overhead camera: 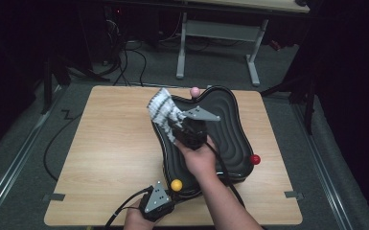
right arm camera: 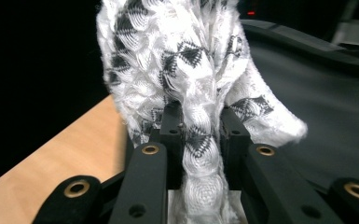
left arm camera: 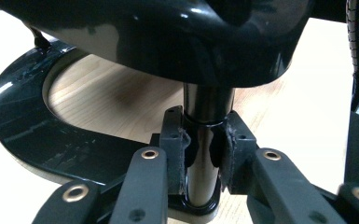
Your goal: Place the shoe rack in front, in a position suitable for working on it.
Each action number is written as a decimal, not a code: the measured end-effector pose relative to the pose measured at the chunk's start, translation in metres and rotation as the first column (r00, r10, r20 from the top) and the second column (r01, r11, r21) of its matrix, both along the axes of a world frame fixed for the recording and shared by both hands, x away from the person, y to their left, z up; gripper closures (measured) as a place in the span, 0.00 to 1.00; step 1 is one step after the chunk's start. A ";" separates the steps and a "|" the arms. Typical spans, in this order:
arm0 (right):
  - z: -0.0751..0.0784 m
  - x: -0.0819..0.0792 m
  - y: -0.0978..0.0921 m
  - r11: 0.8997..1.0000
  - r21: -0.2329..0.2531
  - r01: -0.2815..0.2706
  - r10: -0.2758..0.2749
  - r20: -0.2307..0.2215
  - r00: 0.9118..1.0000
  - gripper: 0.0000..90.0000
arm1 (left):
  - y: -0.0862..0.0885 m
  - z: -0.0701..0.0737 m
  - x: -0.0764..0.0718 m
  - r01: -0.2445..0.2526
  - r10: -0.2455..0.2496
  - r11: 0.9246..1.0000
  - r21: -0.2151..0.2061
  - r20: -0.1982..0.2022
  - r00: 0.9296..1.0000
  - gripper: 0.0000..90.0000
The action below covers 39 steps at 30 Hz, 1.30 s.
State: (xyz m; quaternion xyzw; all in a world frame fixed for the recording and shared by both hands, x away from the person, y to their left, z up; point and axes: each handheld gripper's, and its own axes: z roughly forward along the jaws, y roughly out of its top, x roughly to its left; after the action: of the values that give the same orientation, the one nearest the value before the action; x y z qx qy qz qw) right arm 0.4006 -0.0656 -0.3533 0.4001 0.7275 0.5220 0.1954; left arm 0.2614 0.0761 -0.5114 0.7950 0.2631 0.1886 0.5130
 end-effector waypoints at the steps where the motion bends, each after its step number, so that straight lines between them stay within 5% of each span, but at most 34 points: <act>1: 0.002 0.005 -0.010 0.999 -0.005 0.032 -0.032 0.000 0.999 0.84 | 0.000 0.000 0.000 -0.001 0.001 1.000 -0.001 0.000 1.000 0.82; 5: 0.004 0.018 -0.038 0.995 0.000 0.099 -0.099 -0.010 0.995 0.84 | 0.000 0.000 0.000 -0.001 0.001 1.000 -0.003 0.000 1.000 0.82; 8: 0.002 0.018 -0.039 0.995 0.021 0.093 -0.092 -0.018 0.996 0.84 | 0.000 0.000 0.000 -0.001 0.001 1.000 -0.002 0.000 1.000 0.82; 15: -0.006 -0.004 0.008 0.996 0.008 -0.089 0.089 0.001 0.996 0.84 | 0.000 -0.001 0.000 0.001 -0.001 1.000 -0.003 0.001 1.000 0.82; 20: -0.008 -0.011 0.011 0.994 -0.009 -0.108 0.108 0.006 0.994 0.84 | 0.000 0.000 0.000 0.003 -0.003 1.000 -0.002 0.001 1.000 0.82; 29: -0.015 -0.001 -0.079 0.997 -0.003 0.071 -0.071 -0.029 0.997 0.84 | 0.000 0.000 0.000 0.003 -0.003 1.000 -0.002 0.002 1.000 0.82; 35: -0.014 0.016 -0.129 0.976 0.011 0.217 -0.216 -0.068 0.974 0.84 | -0.001 0.000 0.001 0.003 -0.003 1.000 -0.001 -0.002 1.000 0.82; 39: -0.008 0.032 -0.146 0.960 0.019 0.279 -0.276 -0.088 0.957 0.84 | -0.001 0.000 0.001 0.004 -0.004 1.000 -0.002 -0.002 1.000 0.82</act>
State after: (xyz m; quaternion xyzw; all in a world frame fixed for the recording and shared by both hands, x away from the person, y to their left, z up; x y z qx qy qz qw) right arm 0.4325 -0.2117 -0.3610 0.5232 0.6633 0.4834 0.2294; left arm 0.2624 0.0752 -0.5114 0.7951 0.2622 0.1865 0.5141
